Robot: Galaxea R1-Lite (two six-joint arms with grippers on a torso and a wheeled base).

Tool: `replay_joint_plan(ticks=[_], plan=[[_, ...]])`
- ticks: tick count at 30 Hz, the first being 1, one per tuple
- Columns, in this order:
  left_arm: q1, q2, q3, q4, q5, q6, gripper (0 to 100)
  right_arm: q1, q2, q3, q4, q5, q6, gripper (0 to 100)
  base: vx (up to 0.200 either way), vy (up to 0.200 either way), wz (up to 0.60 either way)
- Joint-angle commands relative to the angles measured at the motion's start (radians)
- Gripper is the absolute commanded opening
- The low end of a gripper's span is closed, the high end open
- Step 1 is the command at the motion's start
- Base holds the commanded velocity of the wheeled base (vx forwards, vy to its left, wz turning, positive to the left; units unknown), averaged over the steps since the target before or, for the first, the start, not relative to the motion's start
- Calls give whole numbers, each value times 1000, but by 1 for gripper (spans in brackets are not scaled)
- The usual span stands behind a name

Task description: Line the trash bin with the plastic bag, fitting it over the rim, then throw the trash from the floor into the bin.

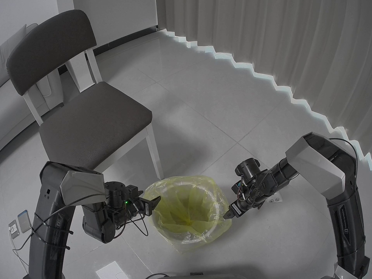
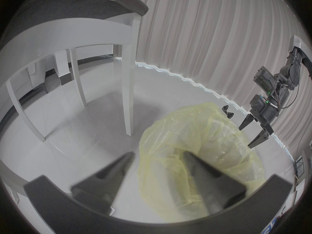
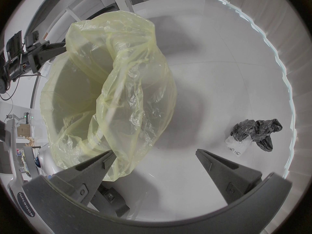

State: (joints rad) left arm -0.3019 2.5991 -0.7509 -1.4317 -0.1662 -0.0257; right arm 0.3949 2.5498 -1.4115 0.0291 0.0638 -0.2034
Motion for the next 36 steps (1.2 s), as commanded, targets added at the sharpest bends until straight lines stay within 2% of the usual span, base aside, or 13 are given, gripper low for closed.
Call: replay_joint_plan(ticks=[1, 5, 14, 18, 27, 32, 36], plan=[[6, -5, 31, -26, 1, 1, 100, -1, 4, 3, 0, -1, 1, 100, 0, 0, 0], [23, -4, 48, -69, 1, 1, 100, -1, 4, 5, 0, -1, 2, 100, 0, 0, 0], [46, -5, -33, -42, 16, -10, 100, -1, 0, 11, 0, -2, 9, 100, 0, 0, 0], [37, 2, -124, 135, 74, 1, 100, 1, 10, -1, -2, -9, 9, 100, 0, 0, 0], [37, 10, -352, 462, 116, 7, 100, 5, 26, -58, 15, -55, 4, 100, 0, 0, 0], [40, 12, -418, 565, 140, 56, 100, 4, 41, -118, 72, -55, -1, 100, 0, 0, 0], [38, 13, -429, 574, 139, 67, 100, 4, 46, -142, 109, -55, -7, 100, 0, 0, 0]])
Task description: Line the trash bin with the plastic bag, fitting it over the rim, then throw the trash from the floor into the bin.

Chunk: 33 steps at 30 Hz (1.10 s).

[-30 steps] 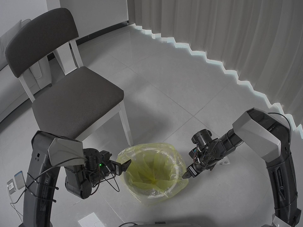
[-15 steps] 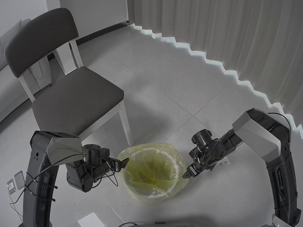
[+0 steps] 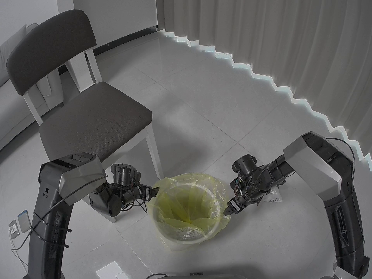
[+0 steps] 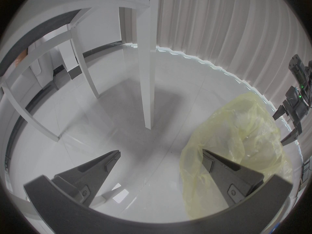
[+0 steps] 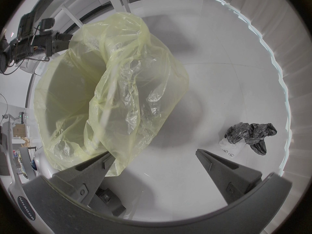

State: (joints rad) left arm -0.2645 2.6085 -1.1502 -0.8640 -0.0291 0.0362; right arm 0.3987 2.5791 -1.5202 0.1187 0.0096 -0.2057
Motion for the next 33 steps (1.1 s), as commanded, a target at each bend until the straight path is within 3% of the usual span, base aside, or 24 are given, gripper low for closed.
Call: replay_joint_plan(ticks=[1, 12, 23, 33], plan=[[1, 4, -29, 8, 2, 5, 100, 0, 19, -43, 30, 0, -6, 100, 0, 0, 0], [-1, -25, 41, -35, -8, 1, 100, -3, 50, -159, 194, 0, -17, 100, 0, 0, 0], [-1, -73, 181, -173, -60, -30, 100, -34, -137, -49, 197, -7, -40, 100, 0, 0, 0], [-1, -73, 270, -286, -60, -33, 100, -23, -162, -113, 142, -7, 9, 100, 0, 0, 0]])
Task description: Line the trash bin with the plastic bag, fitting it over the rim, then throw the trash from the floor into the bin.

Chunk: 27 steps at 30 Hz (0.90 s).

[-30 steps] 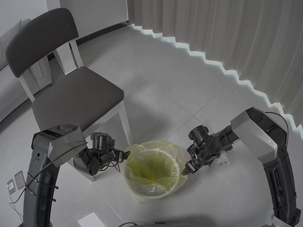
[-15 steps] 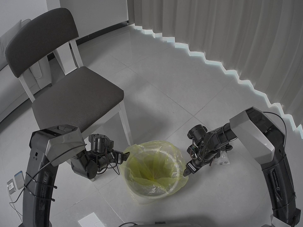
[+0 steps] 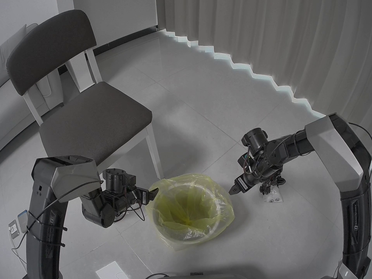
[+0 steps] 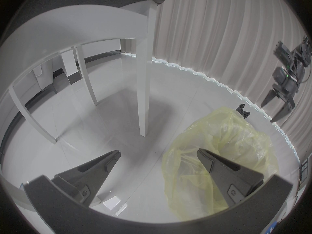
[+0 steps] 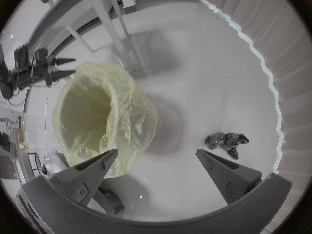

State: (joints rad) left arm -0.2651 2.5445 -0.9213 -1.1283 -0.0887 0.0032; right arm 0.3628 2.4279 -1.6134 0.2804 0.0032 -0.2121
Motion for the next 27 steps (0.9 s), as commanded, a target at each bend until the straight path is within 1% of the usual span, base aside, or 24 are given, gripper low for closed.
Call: replay_joint_plan(ticks=[1, 6, 9, 11, 13, 18, 23, 27], plan=[[1, -10, 52, -33, 0, 0, 100, 19, -1, -22, -32, 0, 23, 100, 0, 0, 0], [7, -27, 96, -74, -2, 0, 100, 36, 79, -65, -106, -8, 42, 100, 0, 0, 0], [9, -33, 119, -93, -2, -2, 100, 47, 131, -95, -152, -11, 74, 100, 0, 0, 0], [9, -29, 148, -131, -2, -3, 100, 59, 183, -126, -201, -15, 115, 100, 0, 0, 0], [7, -26, 167, -163, -2, -15, 100, 61, 204, -140, -211, -14, 119, 100, 0, 0, 0], [7, -24, 208, -225, 0, -28, 100, 58, 241, -178, -196, -17, 117, 100, 0, 0, 0], [15, -27, 226, -252, -2, -28, 100, 53, 254, -209, -168, -19, 112, 100, 0, 0, 0], [10, -27, 236, -274, -2, -28, 100, 53, 266, -257, -99, -19, 108, 100, 0, 0, 0]])
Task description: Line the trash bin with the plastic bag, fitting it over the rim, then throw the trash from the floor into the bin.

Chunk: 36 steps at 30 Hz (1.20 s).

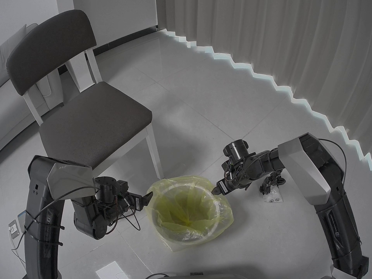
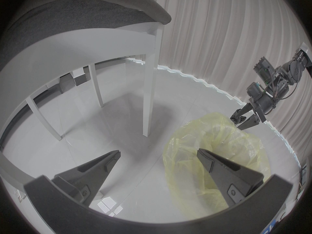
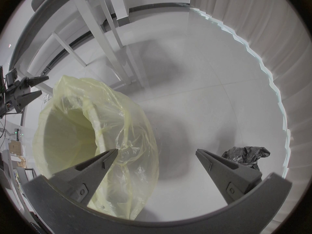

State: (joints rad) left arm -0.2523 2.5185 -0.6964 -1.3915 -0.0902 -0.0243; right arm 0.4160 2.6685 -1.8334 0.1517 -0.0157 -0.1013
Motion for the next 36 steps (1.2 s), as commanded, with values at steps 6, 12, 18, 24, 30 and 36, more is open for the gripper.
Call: replay_joint_plan(ticks=[6, 12, 18, 24, 30, 36], plan=[[-1, -3, 24, -47, 0, -2, 100, -2, 21, -63, 69, -6, 15, 100, 0, 0, 0], [1, -4, 49, -80, -20, -3, 100, -52, -107, 25, 78, 2, 15, 100, 0, 0, 0], [-4, -4, 67, -119, -26, -2, 100, -106, -180, 117, 72, 5, 15, 100, 0, 0, 0], [2, -33, 158, -179, -117, 7, 100, -157, -219, 172, 69, 7, 23, 100, 0, 0, 0], [-5, -56, 176, -179, -120, 9, 100, -169, -243, 206, 69, 7, 25, 100, -100, 0, 0], [4, -76, 198, -179, -126, 1, 100, -169, -251, 215, 69, 8, 25, 100, -200, 0, 0]])
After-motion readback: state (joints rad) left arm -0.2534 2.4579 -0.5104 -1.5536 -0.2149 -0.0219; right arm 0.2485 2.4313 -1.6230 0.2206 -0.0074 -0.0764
